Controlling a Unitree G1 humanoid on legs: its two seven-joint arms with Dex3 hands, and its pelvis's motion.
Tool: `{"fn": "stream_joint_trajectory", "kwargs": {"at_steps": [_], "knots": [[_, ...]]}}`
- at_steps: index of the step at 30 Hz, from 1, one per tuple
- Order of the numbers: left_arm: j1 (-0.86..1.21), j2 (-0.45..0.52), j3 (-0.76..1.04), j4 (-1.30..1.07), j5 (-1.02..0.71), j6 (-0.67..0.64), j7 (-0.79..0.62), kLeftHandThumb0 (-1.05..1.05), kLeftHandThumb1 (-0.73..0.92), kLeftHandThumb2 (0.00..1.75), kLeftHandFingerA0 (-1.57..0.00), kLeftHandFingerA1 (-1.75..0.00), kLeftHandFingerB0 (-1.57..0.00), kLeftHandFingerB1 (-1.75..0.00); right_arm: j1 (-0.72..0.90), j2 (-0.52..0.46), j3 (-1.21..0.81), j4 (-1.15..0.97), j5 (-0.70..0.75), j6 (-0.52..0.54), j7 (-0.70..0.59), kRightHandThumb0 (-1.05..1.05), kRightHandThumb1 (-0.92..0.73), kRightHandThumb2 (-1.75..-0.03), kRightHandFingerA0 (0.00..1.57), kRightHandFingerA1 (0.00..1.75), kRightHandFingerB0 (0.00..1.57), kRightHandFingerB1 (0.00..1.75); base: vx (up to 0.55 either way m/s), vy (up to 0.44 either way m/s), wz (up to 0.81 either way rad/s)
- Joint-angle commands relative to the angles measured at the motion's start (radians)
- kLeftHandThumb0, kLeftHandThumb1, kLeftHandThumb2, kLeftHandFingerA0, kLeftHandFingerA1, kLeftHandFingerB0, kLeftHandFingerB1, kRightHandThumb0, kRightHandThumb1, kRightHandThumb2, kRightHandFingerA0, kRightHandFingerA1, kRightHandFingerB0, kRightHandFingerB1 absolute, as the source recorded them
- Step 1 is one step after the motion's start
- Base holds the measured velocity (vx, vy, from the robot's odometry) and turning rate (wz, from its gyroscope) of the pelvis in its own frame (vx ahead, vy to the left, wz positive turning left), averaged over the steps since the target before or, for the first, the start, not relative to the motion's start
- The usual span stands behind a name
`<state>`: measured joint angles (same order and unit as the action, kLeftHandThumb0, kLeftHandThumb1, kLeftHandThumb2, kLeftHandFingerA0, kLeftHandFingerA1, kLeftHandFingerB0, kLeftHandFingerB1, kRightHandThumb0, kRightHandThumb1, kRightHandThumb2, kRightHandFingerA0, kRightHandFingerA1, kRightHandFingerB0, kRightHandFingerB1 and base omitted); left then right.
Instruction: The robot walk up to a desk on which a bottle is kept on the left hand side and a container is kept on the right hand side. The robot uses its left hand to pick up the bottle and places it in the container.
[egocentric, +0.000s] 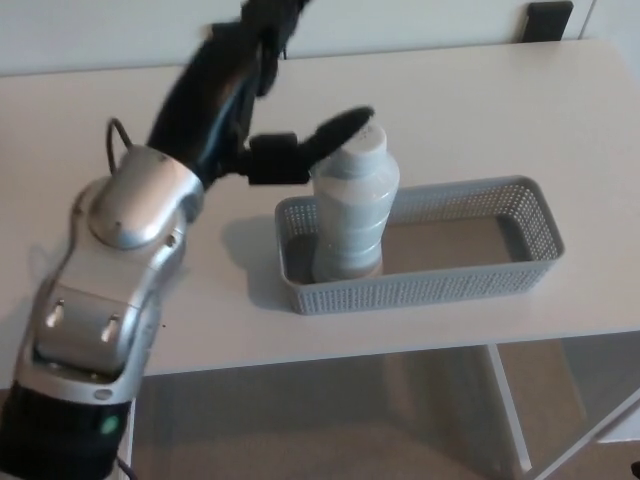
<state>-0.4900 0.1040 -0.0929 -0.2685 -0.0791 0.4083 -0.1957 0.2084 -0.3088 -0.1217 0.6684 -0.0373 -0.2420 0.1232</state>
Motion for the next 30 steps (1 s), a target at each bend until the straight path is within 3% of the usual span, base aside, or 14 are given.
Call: {"fn": "stream_joint_trajectory", "kwargs": {"at_steps": [1, 2, 3, 5, 10, 11, 14, 16, 17, 22, 25, 26, 27, 30], "knots": [[-0.019, 0.198, 0.418, -0.502, -0.381, 0.124, -0.075, -0.92, 0.53, 0.62, 0.00, 0.00, 0.00, -0.04, -0.013, -0.025, -0.018, 0.043, 0.017, 0.000, 0.020, -0.36, -0.57, -0.55, 0.86, 0.56, 0.63, 0.47, 0.00, 0.000, 0.00], [-0.011, 0.207, 0.439, -0.516, -0.394, 0.130, -0.072, -0.92, 0.53, 0.62, 0.00, 0.00, 0.00, -0.04, -0.012, -0.025, -0.018, 0.042, 0.017, -0.001, 0.020, -0.36, -0.57, -0.55, 0.86, 0.56, 0.63, 0.47, 0.00, 0.000, 0.00], [0.028, 0.224, 0.488, -0.532, -0.405, 0.099, -0.085, -0.85, 0.47, 0.90, 0.00, 0.00, 0.00, -0.13, -0.011, -0.028, -0.018, 0.043, 0.017, -0.005, 0.023, -0.37, -0.57, -0.56, 0.83, 0.56, 0.62, 0.47, 0.00, 0.000, 0.00], [0.142, 0.254, 0.613, -0.551, -0.414, 0.019, -0.127, -0.91, 0.52, 0.94, 0.00, 0.00, 0.00, -0.06, 0.000, -0.031, -0.016, 0.032, 0.014, 0.002, 0.024, -0.34, -0.56, -0.56, 0.81, 0.57, 0.61, 0.47, 0.00, 0.000, 0.00], [0.461, 0.253, 0.963, -0.436, -0.497, -0.115, -0.247, -0.91, 0.53, 0.94, 0.00, 0.00, 0.00, -0.10, 0.014, -0.031, -0.009, 0.023, 0.003, 0.012, 0.018, -0.34, -0.56, -0.57, 0.82, 0.56, 0.61, 0.47, 0.00, 0.000, 0.00], [0.546, 0.222, 1.027, -0.370, -0.481, -0.132, -0.244, -0.81, 0.55, 0.93, 0.00, -0.13, 0.00, -0.14, 0.008, -0.034, -0.008, 0.036, 0.001, 0.011, 0.018, -0.33, -0.56, -0.57, 0.81, 0.55, 0.61, 0.47, 0.00, 0.000, 0.00], [0.738, 0.156, 1.137, -0.123, -0.426, -0.215, -0.253, -0.75, 0.55, 0.89, 0.00, -0.14, 0.00, -0.14, -0.013, -0.042, -0.018, 0.064, 0.007, 0.019, 0.018, -0.31, -0.56, -0.56, 0.80, 0.55, 0.62, 0.48, 0.00, 0.000, 0.00], [0.770, 0.148, 1.142, -0.043, -0.395, -0.252, -0.244, -0.79, 0.54, 0.86, -0.10, -0.11, -0.09, -0.12, -0.017, -0.043, -0.021, 0.064, 0.010, 0.027, 0.016, -0.33, -0.56, -0.56, 0.81, 0.55, 0.63, 0.47, 0.00, 0.000, 0.00], [0.819, 0.133, 1.134, 0.140, -0.332, -0.335, -0.197, -0.75, 0.49, 0.83, -0.06, -0.39, -0.08, -0.18, -0.017, -0.040, -0.027, 0.054, 0.020, 0.038, 0.022, -0.33, -0.56, -0.56, 0.81, 0.57, 0.61, 0.48, 0.00, 0.000, 0.00], [0.856, 0.156, 1.103, 0.496, -0.281, -0.403, -0.141, -0.67, 0.47, 0.83, -0.02, -0.47, -0.04, -0.23, -0.004, -0.036, -0.024, 0.051, 0.018, 0.031, 0.022, -0.33, -0.57, -0.57, 0.79, 0.55, 0.60, 0.47, 0.00, 0.000, 0.00], [0.872, 0.199, 1.019, 0.894, -0.227, -0.513, -0.105, -0.68, 0.54, 0.89, -0.03, -0.47, -0.02, -0.24, -0.009, -0.037, -0.028, 0.064, 0.020, 0.034, 0.019, -0.32, -0.55, -0.56, 0.80, 0.55, 0.61, 0.47, 0.00, 0.000, 0.00], [0.869, 0.208, 1.006, 0.956, -0.219, -0.530, -0.091, -0.64, 0.75, 0.66, -0.09, -0.52, -0.09, -0.19, -0.009, -0.036, -0.029, 0.062, 0.021, 0.033, 0.018, -0.31, -0.56, -0.56, 0.79, 0.56, 0.61, 0.48, 0.00, 0.000, 0.00], [0.868, 0.213, 0.984, 1.044, -0.203, -0.525, -0.047, -0.67, 0.61, 0.95, -0.02, -0.49, -0.07, -0.32, -0.013, -0.037, -0.026, 0.057, 0.016, 0.040, 0.014, -0.34, -0.56, -0.56, 0.78, 0.54, 0.61, 0.47, 0.00, 0.000, 0.00], [0.866, 0.231, 0.915, 1.191, -0.144, -0.516, 0.061, -0.83, 0.68, 0.99, -0.02, -0.54, -0.07, -0.34, -0.021, -0.040, -0.027, 0.050, 0.017, 0.054, 0.017, -0.34, -0.56, -0.56, 0.78, 0.54, 0.61, 0.47, 0.00, 0.000, 0.00]]}}
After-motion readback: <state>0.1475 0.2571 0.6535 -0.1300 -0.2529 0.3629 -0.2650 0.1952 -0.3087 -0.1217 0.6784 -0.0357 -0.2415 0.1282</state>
